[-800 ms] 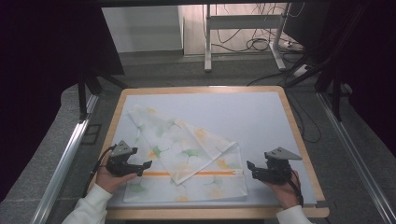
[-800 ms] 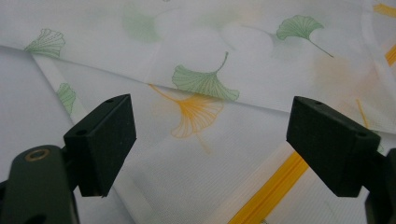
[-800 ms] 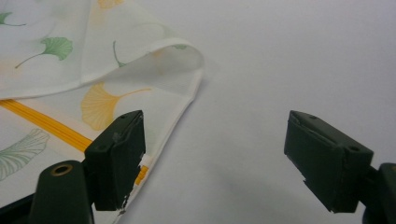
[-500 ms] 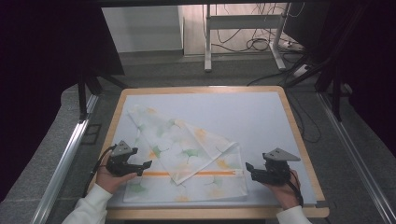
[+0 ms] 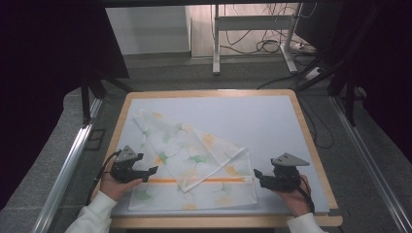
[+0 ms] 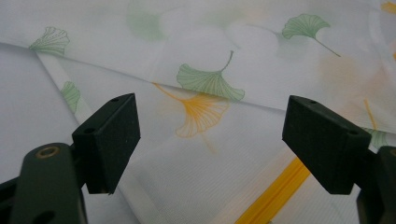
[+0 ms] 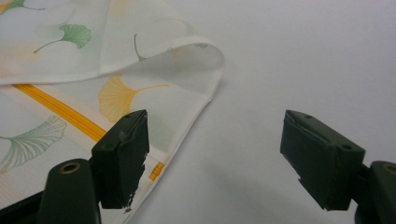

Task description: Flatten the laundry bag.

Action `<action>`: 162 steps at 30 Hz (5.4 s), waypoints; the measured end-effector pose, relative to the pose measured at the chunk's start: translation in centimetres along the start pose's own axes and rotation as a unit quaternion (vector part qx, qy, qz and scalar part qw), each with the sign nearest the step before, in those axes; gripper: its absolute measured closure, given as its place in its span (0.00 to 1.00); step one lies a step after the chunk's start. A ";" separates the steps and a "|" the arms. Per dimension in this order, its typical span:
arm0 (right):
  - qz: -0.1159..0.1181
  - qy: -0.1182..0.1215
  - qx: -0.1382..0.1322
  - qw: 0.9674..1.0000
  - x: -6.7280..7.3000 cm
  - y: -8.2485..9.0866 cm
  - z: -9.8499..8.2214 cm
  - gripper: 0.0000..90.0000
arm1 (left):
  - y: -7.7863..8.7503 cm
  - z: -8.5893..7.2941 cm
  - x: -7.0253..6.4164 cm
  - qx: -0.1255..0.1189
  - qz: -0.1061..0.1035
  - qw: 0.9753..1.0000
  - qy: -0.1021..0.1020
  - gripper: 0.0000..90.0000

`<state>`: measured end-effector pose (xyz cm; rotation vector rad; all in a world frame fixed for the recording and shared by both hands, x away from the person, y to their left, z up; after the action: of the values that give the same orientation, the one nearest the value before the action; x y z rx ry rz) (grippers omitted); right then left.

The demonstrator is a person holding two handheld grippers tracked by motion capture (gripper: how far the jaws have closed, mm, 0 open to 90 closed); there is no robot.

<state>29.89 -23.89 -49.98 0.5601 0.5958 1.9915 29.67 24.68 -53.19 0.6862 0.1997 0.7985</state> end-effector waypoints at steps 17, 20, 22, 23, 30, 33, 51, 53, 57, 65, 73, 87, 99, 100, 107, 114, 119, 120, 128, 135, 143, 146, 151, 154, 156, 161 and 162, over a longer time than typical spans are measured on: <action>0.035 0.012 -0.004 0.999 1.7 0.1 1.7 0.32 | -0.2 -0.1 -0.1 0.011 0.002 1.000 -0.004 0.21; 0.043 0.017 -0.003 0.999 2.1 0.0 1.9 0.32 | 0.0 -0.3 -0.2 0.012 0.005 1.000 -0.005 0.21; 0.049 0.018 -0.002 0.999 2.3 -0.2 2.1 0.32 | 0.1 -0.4 -0.2 0.013 0.006 1.000 -0.004 0.21; 0.052 0.019 -0.002 0.998 2.4 -0.2 2.2 0.32 | 0.1 -0.4 -0.1 0.013 0.007 1.000 -0.002 0.21; 0.068 0.012 0.004 0.998 3.6 -0.6 3.0 0.32 | 0.2 -0.4 0.0 0.014 0.010 1.000 0.001 0.21; 0.075 0.018 0.000 0.997 4.1 -0.7 3.2 0.32 | 0.1 -0.3 0.0 0.013 0.010 1.000 0.003 0.21; 0.108 0.034 0.018 0.993 8.3 -2.0 6.5 0.40 | 0.3 -0.4 -0.1 0.010 0.011 1.000 0.001 0.22; 0.116 0.036 0.019 0.992 9.0 -2.2 7.0 0.40 | 0.3 -0.3 -0.1 0.009 0.011 1.000 0.003 0.22; 0.124 0.035 0.022 0.991 9.7 -2.6 7.3 0.40 | 0.3 -0.4 -0.3 0.015 0.014 1.000 -0.004 0.22; 0.139 0.040 0.037 0.989 11.3 -4.6 7.1 0.40 | 0.2 -0.5 -0.2 0.016 0.016 1.000 -0.007 0.22; 0.139 0.049 0.037 0.988 11.8 -5.0 6.9 0.40 | 0.4 -0.5 -0.2 0.014 0.013 1.000 -0.009 0.21; 0.162 0.065 0.075 0.982 13.5 -6.5 5.6 0.44 | 0.5 -0.6 -0.2 0.008 0.008 1.000 -0.002 0.21; 0.181 0.092 0.112 0.973 16.4 -8.5 4.5 0.44 | 0.4 -0.6 -0.2 0.013 0.008 1.000 -0.008 0.21; 0.181 0.093 0.114 0.972 16.6 -8.6 4.4 0.44 | 0.4 -0.7 -0.2 0.013 0.007 1.000 -0.009 0.21; 0.189 0.106 0.131 0.968 18.0 -9.4 3.7 0.42 | 0.4 -0.6 -0.2 0.014 0.005 1.000 -0.009 0.21; 0.189 0.125 0.137 0.964 19.1 -9.9 3.2 0.42 | 0.4 -0.6 -0.2 0.011 0.009 1.000 -0.007 0.21; 0.190 0.138 0.151 0.960 19.8 -10.3 2.5 0.42 | 0.4 -0.6 -0.2 0.012 0.008 1.000 -0.007 0.21; 0.190 0.139 0.154 0.960 19.9 -10.5 2.4 0.42 | 0.4 -0.6 -0.2 0.012 0.007 1.000 -0.007 0.21; 0.182 0.143 0.167 0.958 19.9 -11.3 1.6 0.41 | 0.3 -0.6 -0.3 0.012 -0.001 1.000 -0.005 0.21; 0.160 0.176 0.166 0.957 20.6 -11.5 1.0 0.40 | 0.3 -0.6 -0.3 0.016 -0.002 1.000 -0.007 0.21; 0.131 0.182 0.153 0.962 20.4 -11.4 1.0 0.61 | 0.2 -0.7 -0.3 0.019 -0.003 1.000 -0.009 0.21; 0.134 0.173 0.148 0.964 19.8 -11.5 1.2 0.72 | 0.3 -0.6 -0.3 0.019 -0.003 1.000 -0.009 0.21; 0.136 0.158 0.147 0.967 19.3 -11.6 1.5 0.84 | 0.2 -0.7 -0.4 0.018 -0.004 1.000 -0.010 0.20; 0.134 0.155 0.145 0.968 19.1 -11.6 1.6 0.90 | 0.2 -0.7 -0.4 0.017 -0.004 1.000 -0.011 0.21; 0.139 0.150 0.144 0.968 18.9 -11.7 1.6 0.92 | 0.3 -0.6 -0.4 0.011 -0.003 1.000 -0.010 0.21; 0.159 0.128 0.139 0.969 18.2 -11.7 1.9 0.95 | 0.4 -0.6 -0.5 0.006 -0.007 1.000 -0.009 0.21; 0.159 0.125 0.137 0.970 18.2 -11.6 2.0 0.95 | 0.4 -0.6 -0.5 0.008 -0.008 1.000 -0.010 0.21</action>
<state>30.70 -2.48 -52.96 0.6030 0.9991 2.3202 28.84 24.78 -53.40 0.7060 0.1928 0.7742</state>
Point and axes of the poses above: each handheld gripper's, and its own axes: y roughly backward along the jaws, z roughly out of its top, x roughly to its left, the point moved 1 cm from there along -y, roughly forward along the jaws, and after that the axes turned 12 degrees about -y, right-handed, at the moved point
